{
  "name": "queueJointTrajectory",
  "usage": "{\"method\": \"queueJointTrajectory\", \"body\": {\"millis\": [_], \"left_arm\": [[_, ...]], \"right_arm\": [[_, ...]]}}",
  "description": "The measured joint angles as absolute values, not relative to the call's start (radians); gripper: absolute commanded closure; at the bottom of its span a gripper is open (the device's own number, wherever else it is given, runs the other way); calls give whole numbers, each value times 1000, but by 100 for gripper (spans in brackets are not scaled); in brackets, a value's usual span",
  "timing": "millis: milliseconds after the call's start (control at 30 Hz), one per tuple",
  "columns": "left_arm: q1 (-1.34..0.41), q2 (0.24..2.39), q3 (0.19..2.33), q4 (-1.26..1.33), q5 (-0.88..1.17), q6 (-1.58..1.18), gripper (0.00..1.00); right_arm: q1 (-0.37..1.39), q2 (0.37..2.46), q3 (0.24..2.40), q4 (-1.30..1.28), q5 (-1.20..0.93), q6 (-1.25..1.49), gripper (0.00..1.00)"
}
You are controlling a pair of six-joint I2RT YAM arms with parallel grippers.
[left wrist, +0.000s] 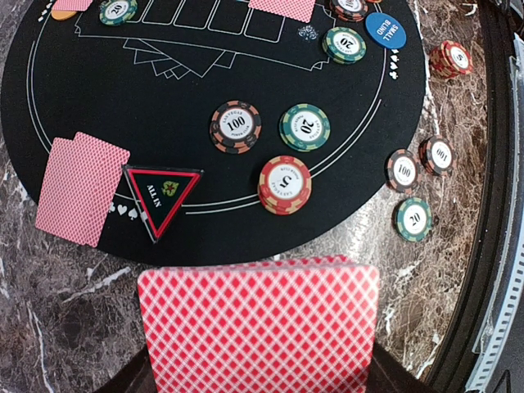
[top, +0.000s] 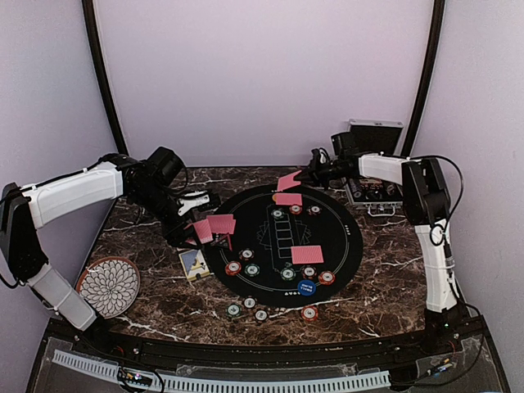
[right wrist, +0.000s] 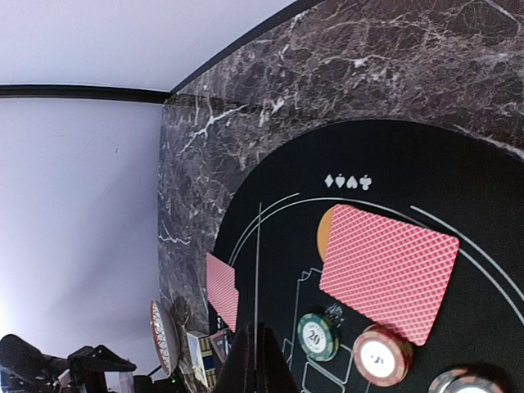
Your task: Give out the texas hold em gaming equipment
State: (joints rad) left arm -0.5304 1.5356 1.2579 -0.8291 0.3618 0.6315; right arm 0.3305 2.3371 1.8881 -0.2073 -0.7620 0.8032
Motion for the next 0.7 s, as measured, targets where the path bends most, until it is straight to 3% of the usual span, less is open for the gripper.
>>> {"method": "queueJointTrajectory", "body": {"millis": [700], "left_arm": [[-530, 1540, 1258, -831, 367, 635, 100]], "right_arm": [[326, 2574, 2158, -286, -704, 785, 99]]}}
